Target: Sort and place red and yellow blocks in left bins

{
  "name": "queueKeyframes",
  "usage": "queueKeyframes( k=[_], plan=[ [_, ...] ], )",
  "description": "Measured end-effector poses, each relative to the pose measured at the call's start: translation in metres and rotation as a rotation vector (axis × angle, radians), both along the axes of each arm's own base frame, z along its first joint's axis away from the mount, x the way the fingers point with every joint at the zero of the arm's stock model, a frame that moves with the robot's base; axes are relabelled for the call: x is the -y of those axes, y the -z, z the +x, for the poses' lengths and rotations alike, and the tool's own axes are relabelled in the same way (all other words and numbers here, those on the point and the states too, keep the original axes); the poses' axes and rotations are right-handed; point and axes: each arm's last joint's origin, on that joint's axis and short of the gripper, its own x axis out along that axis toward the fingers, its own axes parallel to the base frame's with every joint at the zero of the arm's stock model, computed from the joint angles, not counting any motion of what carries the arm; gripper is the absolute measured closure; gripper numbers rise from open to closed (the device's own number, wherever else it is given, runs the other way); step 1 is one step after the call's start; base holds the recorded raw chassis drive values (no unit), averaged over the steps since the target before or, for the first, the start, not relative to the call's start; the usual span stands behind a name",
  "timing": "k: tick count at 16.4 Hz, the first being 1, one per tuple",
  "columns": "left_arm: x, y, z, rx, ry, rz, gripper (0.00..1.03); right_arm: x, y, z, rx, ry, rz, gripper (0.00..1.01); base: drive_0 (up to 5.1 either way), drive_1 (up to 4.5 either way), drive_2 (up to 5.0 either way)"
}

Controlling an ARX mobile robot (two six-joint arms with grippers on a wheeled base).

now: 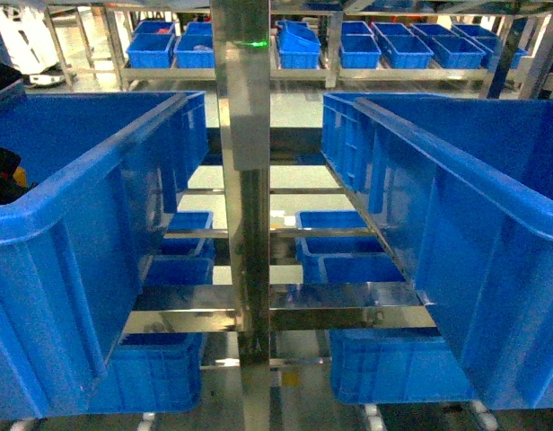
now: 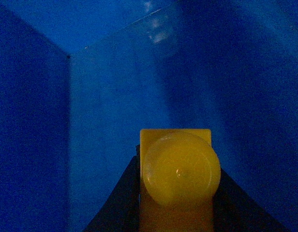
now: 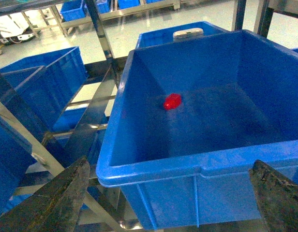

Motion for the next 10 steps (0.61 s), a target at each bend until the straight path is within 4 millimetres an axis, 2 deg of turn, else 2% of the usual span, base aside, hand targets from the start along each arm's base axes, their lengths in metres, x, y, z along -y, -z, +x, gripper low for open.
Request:
queueKeyframes(
  k=[1,2,4,7,8,10],
  plan=[
    [-0.002,-0.004,-0.001,0.0,-0.015,-0.023,0.72,0.0,0.0,0.0,0.0,0.0,0.0,0.03,0.0,0.0,0.0],
    [-0.001,-0.017,-0.003,0.024,-0.013,-0.05,0.57,0.0,0.0,0.0,0.0,0.0,0.0,0.03,0.0,0.0,0.0],
    [0.003,-0.042,-0.015,0.078,0.001,-0.11,0.35,0.0,0.0,0.0,0.0,0.0,0.0,0.03,0.0,0.0,0.0],
    [-0.002,-0.079,-0.051,0.12,0.01,-0.242,0.03,0.0,0.0,0.0,0.0,0.0,0.0,0.03,0.0,0.0,0.0],
    [-0.006,-0.092,-0.063,0.129,0.006,-0.286,0.06,0.0,0.0,0.0,0.0,0.0,0.0,0.03,0.0,0.0,0.0],
    [-0.014,-0.12,-0.098,0.135,-0.023,-0.402,0.05,0.0,0.0,0.0,0.0,0.0,0.0,0.03,0.0,0.0,0.0]
  ],
)
